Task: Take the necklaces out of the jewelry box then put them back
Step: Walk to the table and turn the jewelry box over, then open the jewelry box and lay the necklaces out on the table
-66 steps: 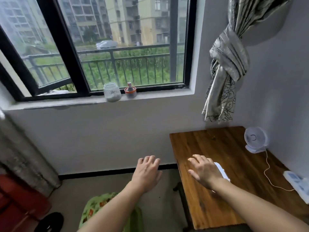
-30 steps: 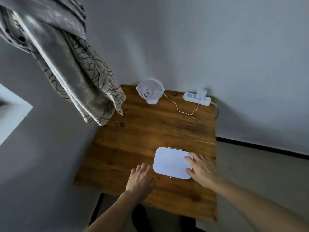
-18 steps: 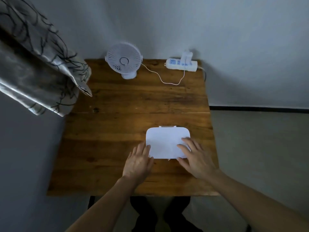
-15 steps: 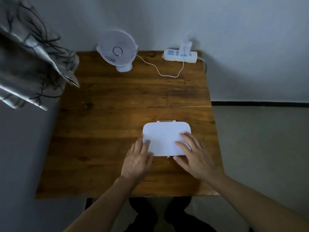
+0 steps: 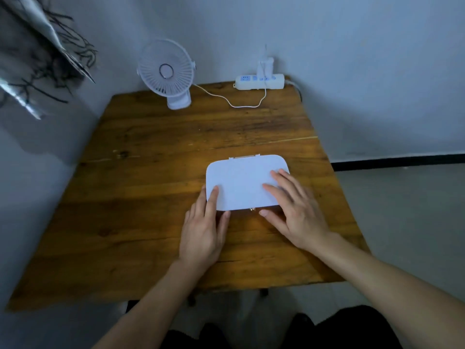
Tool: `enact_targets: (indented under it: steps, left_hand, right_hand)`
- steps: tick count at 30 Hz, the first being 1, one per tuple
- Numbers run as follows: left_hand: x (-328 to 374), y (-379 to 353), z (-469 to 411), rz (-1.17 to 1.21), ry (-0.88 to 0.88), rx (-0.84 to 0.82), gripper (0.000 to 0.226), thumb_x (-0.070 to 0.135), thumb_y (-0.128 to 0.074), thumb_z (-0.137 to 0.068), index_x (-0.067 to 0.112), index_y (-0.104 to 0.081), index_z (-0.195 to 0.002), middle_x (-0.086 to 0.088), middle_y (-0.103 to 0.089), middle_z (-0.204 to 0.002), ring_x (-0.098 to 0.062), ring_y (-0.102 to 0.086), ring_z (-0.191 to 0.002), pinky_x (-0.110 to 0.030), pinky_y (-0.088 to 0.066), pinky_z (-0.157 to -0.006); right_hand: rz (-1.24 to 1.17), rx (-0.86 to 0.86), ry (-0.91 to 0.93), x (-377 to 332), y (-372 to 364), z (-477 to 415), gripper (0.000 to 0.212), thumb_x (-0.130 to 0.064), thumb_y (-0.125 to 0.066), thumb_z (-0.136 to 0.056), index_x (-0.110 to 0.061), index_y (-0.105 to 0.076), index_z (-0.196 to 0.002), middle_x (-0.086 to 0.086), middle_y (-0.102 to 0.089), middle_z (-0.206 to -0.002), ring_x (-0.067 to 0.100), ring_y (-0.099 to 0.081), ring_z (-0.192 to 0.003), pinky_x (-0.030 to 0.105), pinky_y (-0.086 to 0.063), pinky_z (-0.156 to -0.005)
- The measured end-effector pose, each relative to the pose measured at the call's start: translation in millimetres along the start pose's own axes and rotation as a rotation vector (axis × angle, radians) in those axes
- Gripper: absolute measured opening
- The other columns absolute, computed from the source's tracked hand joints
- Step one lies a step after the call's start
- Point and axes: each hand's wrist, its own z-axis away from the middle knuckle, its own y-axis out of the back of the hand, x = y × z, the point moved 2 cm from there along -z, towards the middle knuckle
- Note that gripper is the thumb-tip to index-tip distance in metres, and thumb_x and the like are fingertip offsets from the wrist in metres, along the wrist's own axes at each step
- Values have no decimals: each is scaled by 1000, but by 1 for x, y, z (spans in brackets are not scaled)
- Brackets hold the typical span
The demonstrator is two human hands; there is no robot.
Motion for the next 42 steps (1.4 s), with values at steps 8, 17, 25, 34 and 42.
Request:
enact_targets:
  steps: [8,17,25,34,42]
  left_hand:
    - [8,15,18,-31,61,-75,58,45,-31,-100,29,-10,-151,-2,-31,-154,-23,-35,-136,-42,-31,-110]
    - [12,30,31,-15,124,-125,58,49,-36,-98,31,-16,-149,3,-38,-151,-21,-39,-134,-43,-36,-110]
    - [3,31,17,62,87,22,75,55,-38,-95,24,2,-152,-2,-49,-143,-22,-49,-126,-43,-41,-105]
    - [-10,14,18,0,0,104,62,53,-29,-98,23,-17,-151,3,-56,-130,-13,-49,-115,-34,-37,-100]
    - [-12,9,16,-20,13,107,67,55,-26,-97,18,-12,-151,2,-55,-129,-12,-49,-115,-34,-37,-103]
  right_hand:
    - [128,-160,-148,-33,26,8,62,-59,-40,-92,-25,-34,-143,1,-24,-158,21,-16,-146,45,-28,-112]
    - [297,-212,-165,-57,40,16,64,-66,-37,-89,-25,-39,-138,2,-33,-152,22,-29,-140,40,-33,-108]
    - [347,54,-18,-52,62,-22,67,-69,-21,-88,-21,-62,-111,1,-68,-108,24,-61,-97,40,-43,-83]
    - [-21,212,-125,-11,75,-130,41,-48,-43,-95,-15,-66,-96,9,-66,-96,32,-59,-93,38,-47,-69]
    - [84,37,-270,29,33,-182,48,-47,-44,-96,-13,-52,-128,16,-52,-127,36,-44,-119,43,-41,-91]
